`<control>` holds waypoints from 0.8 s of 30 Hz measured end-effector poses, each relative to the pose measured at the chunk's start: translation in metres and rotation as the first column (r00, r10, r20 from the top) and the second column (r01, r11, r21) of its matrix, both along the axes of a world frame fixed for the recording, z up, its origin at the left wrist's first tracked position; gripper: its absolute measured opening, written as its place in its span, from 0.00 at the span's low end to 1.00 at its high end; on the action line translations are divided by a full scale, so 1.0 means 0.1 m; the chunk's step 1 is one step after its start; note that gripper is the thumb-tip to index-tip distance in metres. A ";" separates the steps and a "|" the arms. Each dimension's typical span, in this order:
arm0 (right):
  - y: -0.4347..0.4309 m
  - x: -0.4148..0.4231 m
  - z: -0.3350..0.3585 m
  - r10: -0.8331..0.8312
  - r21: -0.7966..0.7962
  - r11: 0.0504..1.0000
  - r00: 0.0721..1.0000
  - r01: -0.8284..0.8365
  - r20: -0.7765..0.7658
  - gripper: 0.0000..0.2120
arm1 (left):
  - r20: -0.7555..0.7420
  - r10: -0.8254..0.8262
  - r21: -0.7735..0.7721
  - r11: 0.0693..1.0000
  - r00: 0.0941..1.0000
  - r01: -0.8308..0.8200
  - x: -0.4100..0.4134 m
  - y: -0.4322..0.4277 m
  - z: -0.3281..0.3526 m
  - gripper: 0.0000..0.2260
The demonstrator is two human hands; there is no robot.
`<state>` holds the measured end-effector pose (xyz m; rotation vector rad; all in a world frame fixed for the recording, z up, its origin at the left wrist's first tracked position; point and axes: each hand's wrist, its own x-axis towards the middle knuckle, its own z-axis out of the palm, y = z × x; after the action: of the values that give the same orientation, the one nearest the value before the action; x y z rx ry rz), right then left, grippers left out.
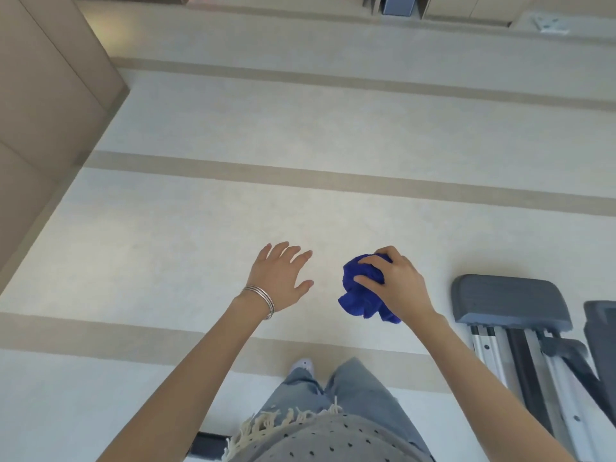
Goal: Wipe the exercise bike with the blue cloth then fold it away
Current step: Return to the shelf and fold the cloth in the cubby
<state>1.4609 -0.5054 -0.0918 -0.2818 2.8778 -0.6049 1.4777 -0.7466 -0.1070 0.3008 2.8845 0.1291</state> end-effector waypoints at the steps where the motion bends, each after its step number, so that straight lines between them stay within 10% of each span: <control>1: 0.01 -0.04 -0.01 -0.008 0.001 1.000 1.000 0.008 0.007 0.13 | -0.001 -0.009 0.004 1.000 1.000 0.009 -0.04 0.01 -0.02 0.27; 24: 1.37 -2.51 -0.07 -0.154 -0.059 0.987 0.988 0.153 -0.021 0.10 | 0.035 -0.177 -0.043 0.983 0.984 0.178 -2.80 1.50 0.03 0.28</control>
<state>1.2098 -0.3681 -0.0984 -0.0766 2.9288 -0.7165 1.1973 -0.5968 -0.1044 0.5399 2.8088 0.0358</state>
